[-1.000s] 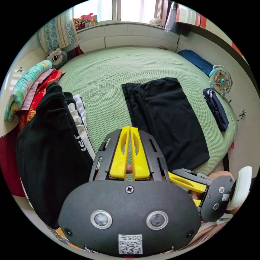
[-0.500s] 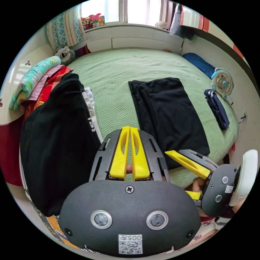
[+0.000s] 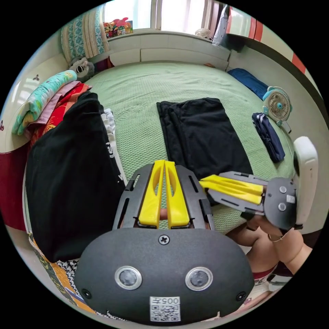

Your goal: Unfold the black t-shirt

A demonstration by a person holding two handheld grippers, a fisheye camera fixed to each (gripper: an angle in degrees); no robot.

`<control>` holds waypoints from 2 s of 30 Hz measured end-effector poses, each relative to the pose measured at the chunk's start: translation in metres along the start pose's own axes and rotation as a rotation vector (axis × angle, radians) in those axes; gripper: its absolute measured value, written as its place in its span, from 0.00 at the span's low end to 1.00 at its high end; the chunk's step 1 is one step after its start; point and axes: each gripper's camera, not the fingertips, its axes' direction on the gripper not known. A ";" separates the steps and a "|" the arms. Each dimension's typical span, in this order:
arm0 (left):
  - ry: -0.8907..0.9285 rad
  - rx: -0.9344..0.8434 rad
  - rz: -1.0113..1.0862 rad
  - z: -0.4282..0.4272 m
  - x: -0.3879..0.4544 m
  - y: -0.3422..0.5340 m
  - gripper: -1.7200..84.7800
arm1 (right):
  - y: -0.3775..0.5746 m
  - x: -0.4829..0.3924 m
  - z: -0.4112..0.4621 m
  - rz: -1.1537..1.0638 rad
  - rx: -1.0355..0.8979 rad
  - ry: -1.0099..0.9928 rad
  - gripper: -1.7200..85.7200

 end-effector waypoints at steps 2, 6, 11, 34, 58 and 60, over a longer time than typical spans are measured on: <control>0.013 -0.041 0.005 0.010 0.002 -0.005 0.01 | 0.000 0.019 -0.012 0.047 0.026 -0.005 0.01; 0.033 -0.126 0.045 0.035 0.011 -0.013 0.01 | 0.001 0.040 -0.032 0.075 0.090 -0.011 0.01; 0.083 -0.177 0.105 0.053 0.025 -0.017 0.01 | 0.012 0.051 -0.059 0.020 0.177 -0.065 0.01; 0.166 -0.156 0.201 0.073 0.055 -0.003 0.01 | -0.007 0.117 -0.010 0.158 -0.013 -0.161 0.21; 0.170 -0.089 0.069 0.091 -0.011 -0.022 0.13 | 0.026 0.165 -0.032 0.221 0.026 -0.051 0.01; 0.187 -0.105 0.050 0.098 -0.009 -0.027 0.15 | 0.033 0.170 -0.040 0.231 0.045 -0.042 0.01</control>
